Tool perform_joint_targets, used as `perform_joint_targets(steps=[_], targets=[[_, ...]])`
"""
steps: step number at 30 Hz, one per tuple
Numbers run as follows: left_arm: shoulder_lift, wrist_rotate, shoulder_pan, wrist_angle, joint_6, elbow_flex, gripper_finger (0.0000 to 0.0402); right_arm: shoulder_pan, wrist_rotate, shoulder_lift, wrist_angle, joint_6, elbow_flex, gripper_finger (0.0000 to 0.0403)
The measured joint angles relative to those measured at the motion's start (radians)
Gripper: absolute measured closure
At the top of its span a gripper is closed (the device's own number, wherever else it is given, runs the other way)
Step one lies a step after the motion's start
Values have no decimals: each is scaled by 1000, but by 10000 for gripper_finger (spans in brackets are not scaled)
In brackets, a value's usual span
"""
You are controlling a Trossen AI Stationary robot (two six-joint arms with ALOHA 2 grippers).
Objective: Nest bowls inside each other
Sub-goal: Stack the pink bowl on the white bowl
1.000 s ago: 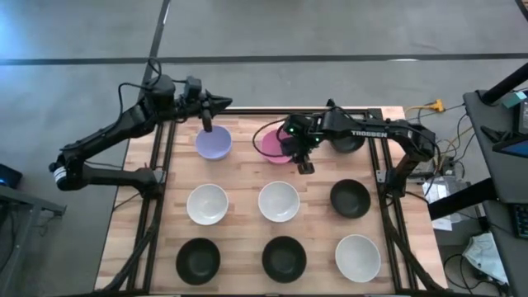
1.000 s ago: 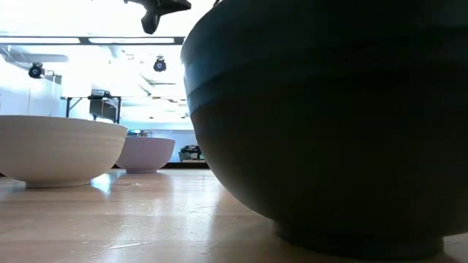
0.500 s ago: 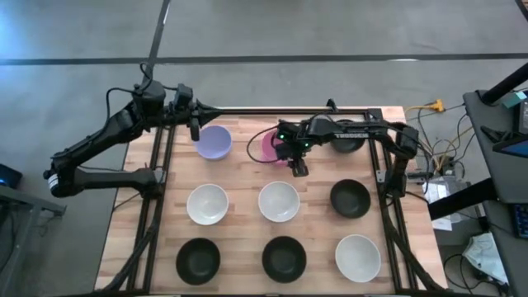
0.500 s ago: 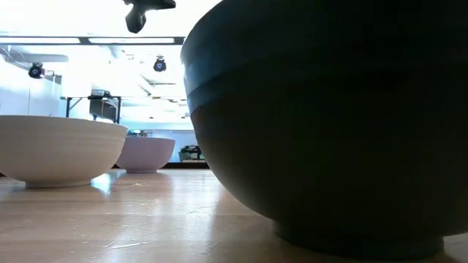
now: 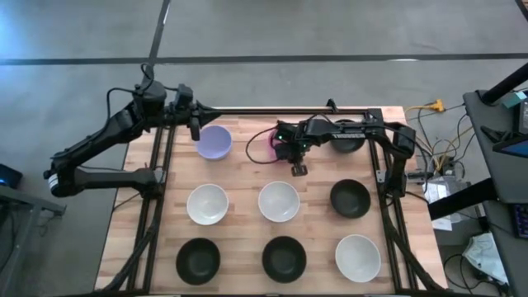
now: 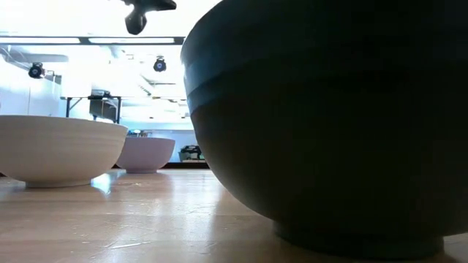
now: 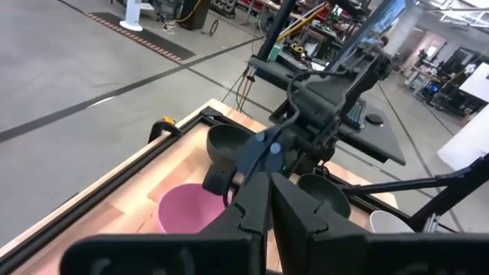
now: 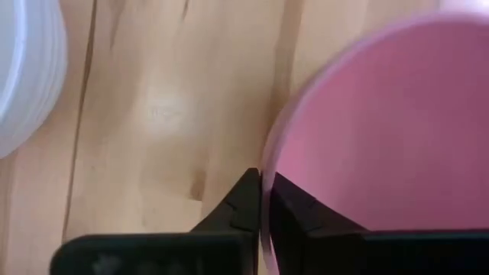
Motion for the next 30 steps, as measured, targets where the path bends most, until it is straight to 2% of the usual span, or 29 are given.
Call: perform_joint_targets(steps=[5, 12, 16, 19, 21, 24, 26, 27, 30], targets=[[7, 0, 0, 3, 8, 0, 402, 1, -2, -67, -42, 68, 34, 393], [19, -6, 0, 85, 3, 0, 402, 8, -32, -223, -43, 300, 23, 394], [23, -6, -1, 110, 2, 0, 402, 40, -227, -301, 9, 432, -11, 394], [28, -5, 0, 110, 5, 0, 402, 101, -369, -335, 26, 468, -30, 394], [29, -5, 0, 107, 6, -3, 402, 162, -426, -343, 27, 442, -34, 394], [33, -5, 0, 110, 9, -5, 402, 276, -464, -346, 21, 293, -30, 394], [36, -5, 0, 108, 17, -7, 402, 351, -458, -334, 24, 174, -15, 394], [36, -5, 0, 108, 31, -7, 402, 385, -422, -326, 26, 141, -8, 394], [35, -5, 0, 108, 58, -7, 402, 473, -161, -294, 27, 103, 5, 394]])
